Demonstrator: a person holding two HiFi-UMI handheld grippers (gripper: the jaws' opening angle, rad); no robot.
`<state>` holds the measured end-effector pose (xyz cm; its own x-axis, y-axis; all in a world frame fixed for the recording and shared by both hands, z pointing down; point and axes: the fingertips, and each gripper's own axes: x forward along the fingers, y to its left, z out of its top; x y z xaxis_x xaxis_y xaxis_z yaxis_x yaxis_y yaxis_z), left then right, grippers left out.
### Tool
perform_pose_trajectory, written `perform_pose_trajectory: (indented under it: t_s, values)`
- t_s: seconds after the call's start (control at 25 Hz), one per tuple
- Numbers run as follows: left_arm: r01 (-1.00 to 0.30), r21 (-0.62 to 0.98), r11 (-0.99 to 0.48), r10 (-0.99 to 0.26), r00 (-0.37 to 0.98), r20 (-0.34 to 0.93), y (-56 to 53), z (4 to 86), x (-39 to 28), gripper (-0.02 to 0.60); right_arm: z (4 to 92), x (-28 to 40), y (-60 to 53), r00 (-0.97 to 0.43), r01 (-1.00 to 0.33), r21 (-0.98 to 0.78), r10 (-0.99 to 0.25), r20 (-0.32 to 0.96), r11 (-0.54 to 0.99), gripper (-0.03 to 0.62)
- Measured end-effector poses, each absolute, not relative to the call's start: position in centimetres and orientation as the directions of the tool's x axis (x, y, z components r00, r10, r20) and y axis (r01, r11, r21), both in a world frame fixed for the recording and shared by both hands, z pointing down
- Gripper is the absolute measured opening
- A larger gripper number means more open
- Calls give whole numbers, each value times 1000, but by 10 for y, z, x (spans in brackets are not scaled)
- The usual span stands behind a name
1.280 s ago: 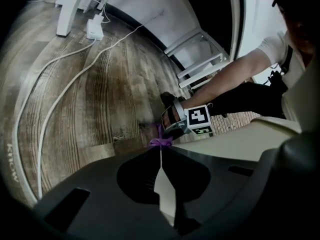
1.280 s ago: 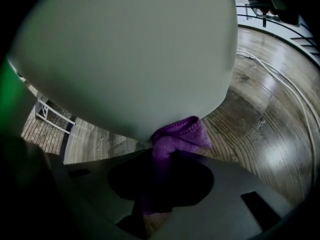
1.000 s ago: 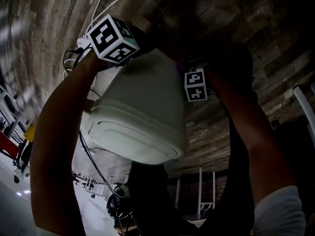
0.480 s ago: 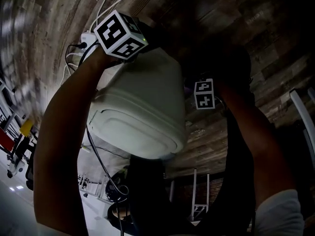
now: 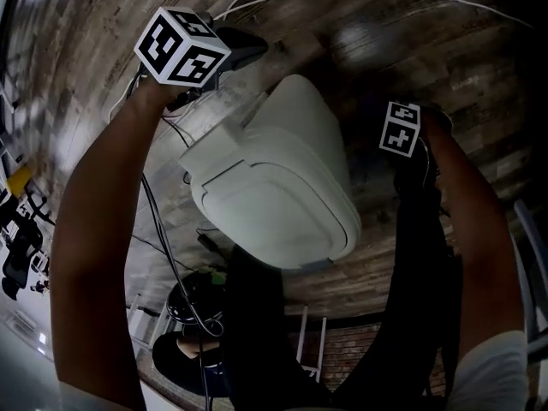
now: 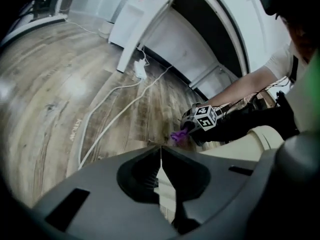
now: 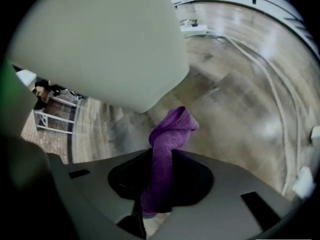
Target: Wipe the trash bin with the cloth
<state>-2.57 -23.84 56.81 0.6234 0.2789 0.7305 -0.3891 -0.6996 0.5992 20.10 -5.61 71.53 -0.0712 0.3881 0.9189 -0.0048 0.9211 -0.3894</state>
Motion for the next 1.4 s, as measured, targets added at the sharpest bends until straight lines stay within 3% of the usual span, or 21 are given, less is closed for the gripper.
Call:
perform_pose_trajectory:
  t_s: [0.28, 0.68, 1.04, 1.4]
  values:
    - [-511, 609, -607, 107, 707, 699, -223, 565, -97, 9, 724, 107, -155, -130, 90, -235, 246, 961, 968, 101]
    - [-521, 686, -509, 16, 791, 612, -176, 581, -103, 9, 742, 8, -178, -126, 344, -179, 234, 964, 922, 101]
    - [-507, 694, -511, 34, 795, 606, -151, 590, -104, 9, 769, -4, -143, -41, 571, -303, 395, 918, 763, 100]
    - [-509, 700, -501, 31, 798, 602, -137, 585, -108, 9, 743, -7, -134, 40, 665, -394, 496, 867, 635, 91]
